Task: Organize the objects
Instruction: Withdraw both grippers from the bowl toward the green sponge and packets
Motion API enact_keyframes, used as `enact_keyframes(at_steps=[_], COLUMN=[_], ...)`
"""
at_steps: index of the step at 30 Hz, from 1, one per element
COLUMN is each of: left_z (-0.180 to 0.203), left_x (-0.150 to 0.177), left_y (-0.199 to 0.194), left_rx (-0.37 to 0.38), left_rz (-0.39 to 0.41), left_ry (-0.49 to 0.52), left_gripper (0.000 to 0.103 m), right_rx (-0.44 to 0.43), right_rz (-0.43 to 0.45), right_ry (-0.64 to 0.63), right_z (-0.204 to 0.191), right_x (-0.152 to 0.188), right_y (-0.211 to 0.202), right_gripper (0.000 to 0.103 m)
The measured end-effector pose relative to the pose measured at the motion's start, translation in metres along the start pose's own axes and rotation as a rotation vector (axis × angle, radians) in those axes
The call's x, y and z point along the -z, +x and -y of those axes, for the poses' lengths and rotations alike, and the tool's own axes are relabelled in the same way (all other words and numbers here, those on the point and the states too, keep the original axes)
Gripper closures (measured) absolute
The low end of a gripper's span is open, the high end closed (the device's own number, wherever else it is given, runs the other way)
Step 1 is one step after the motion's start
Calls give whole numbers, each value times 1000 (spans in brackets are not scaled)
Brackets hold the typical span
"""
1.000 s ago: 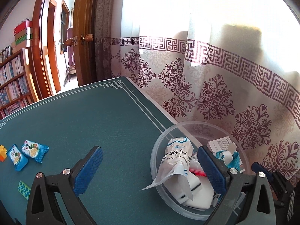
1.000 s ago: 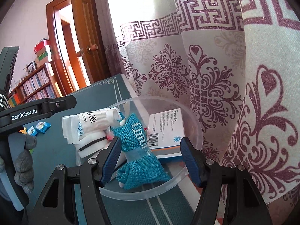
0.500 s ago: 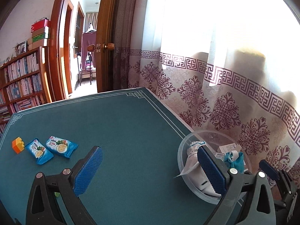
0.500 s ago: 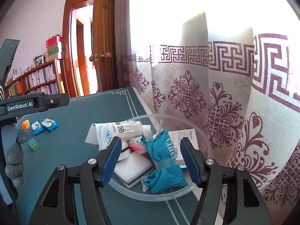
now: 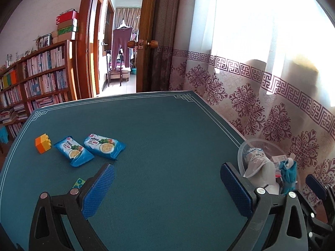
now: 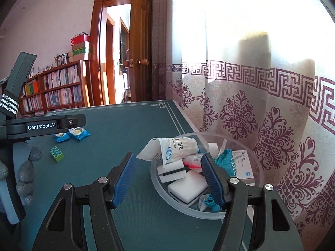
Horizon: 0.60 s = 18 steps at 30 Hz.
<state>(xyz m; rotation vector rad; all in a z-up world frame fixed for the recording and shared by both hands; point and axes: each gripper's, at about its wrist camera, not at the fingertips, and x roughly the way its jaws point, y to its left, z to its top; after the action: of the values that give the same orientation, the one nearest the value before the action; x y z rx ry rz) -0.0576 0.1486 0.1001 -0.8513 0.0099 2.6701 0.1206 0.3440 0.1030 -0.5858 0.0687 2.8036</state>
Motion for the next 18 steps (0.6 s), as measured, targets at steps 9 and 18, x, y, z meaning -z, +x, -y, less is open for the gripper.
enact_keyframes(at_steps=[9, 18], left_z=[-36, -62], left_x=[12, 24], left_y=[2, 5], left_rx=[-67, -98], left_rz=[-35, -67], left_ry=[-33, -68], left_gripper=[0, 0], right_rx=[-83, -174], right_rz=[-12, -48], right_ry=[-67, -133], right_z=[-40, -78], right_x=[0, 7], right_y=[3, 11], right_gripper=[37, 36])
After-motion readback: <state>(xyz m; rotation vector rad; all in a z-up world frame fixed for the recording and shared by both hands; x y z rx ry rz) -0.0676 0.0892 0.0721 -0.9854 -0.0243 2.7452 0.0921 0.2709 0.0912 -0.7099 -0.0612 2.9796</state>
